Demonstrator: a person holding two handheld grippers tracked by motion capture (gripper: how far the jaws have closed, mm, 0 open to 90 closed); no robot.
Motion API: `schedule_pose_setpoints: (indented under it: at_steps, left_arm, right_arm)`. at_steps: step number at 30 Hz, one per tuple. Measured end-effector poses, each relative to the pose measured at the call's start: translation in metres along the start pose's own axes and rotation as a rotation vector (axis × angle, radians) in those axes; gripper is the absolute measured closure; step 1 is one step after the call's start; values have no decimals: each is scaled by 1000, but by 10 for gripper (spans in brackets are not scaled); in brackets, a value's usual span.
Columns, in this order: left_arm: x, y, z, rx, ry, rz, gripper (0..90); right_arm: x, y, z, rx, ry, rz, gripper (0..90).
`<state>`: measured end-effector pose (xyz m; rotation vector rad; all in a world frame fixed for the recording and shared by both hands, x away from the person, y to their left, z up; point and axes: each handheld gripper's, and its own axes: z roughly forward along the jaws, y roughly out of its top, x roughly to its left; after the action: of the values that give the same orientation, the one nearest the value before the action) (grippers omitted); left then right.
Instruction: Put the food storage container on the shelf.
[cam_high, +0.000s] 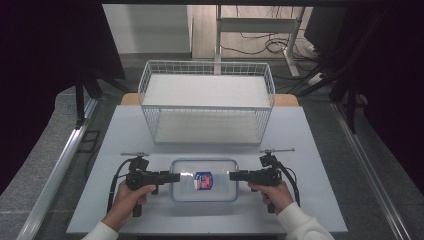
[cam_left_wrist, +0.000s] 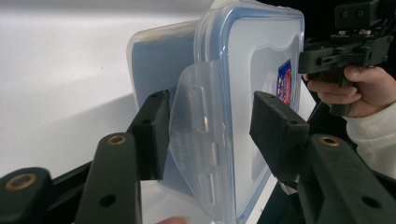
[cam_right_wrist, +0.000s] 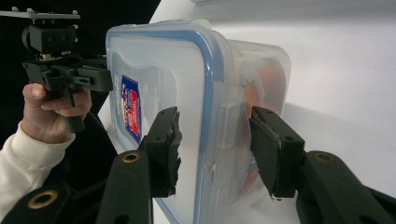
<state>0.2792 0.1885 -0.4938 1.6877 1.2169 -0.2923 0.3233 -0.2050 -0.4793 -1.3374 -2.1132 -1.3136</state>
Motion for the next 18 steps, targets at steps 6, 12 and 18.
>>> schedule_pose_setpoints:
  at_steps: [6, 12, 18]
  left_arm:
    - [4, 5, 2, 4, -6, -1, 491]
    - [10, 19, 9, 12, -10, 4, 491]
    - [19, 37, 16, -5, -24, -5, 494]
  right_arm:
    - [-1, 5, 0, -3, -7, -6, 531]
    - [-7, 13, 1, -8, -17, 3, 529]
    - [-15, 29, 1, -22, -25, -4, 528]
